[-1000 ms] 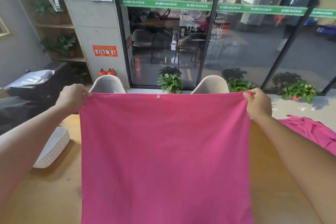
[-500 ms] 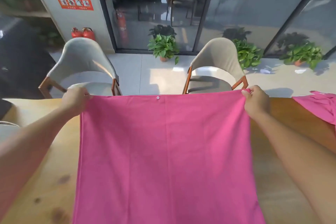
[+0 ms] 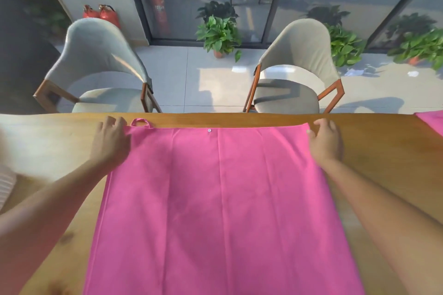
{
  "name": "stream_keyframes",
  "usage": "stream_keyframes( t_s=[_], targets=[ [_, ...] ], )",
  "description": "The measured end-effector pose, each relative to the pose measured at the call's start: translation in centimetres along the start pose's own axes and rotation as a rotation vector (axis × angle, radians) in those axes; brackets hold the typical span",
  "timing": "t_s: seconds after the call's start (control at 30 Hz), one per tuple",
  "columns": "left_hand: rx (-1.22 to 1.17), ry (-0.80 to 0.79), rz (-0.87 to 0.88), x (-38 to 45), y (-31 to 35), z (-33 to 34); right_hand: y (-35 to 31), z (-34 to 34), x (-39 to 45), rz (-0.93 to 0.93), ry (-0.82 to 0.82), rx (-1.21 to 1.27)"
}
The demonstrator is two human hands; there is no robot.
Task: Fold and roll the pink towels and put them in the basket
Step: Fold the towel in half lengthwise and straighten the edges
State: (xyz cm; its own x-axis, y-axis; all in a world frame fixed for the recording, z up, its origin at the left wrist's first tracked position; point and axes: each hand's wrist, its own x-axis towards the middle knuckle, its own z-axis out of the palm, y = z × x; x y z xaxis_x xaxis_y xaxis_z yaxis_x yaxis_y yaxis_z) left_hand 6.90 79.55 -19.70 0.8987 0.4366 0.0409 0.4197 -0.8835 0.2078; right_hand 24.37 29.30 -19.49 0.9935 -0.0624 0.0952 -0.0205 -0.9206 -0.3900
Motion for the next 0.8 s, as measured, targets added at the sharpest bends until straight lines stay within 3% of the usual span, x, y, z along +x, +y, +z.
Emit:
stream_keyframes(
  t_s=[0.1,0.27,0.8],
  targets=[
    [-0.031,-0.176,-0.001,-2.8,1.4,2.3,0.0,2.2,-2.9,-0.126,-0.235,-0.073],
    [-0.016,-0.441,-0.129,-5.2,1.5,7.8,1.0,5.7,-4.5,-0.028,-0.534,-0.352],
    [0.005,-0.35,-0.103,2.9,0.8,11.0,-1.0,9.5,2.1,-0.007,-0.52,-0.365]
  ],
)
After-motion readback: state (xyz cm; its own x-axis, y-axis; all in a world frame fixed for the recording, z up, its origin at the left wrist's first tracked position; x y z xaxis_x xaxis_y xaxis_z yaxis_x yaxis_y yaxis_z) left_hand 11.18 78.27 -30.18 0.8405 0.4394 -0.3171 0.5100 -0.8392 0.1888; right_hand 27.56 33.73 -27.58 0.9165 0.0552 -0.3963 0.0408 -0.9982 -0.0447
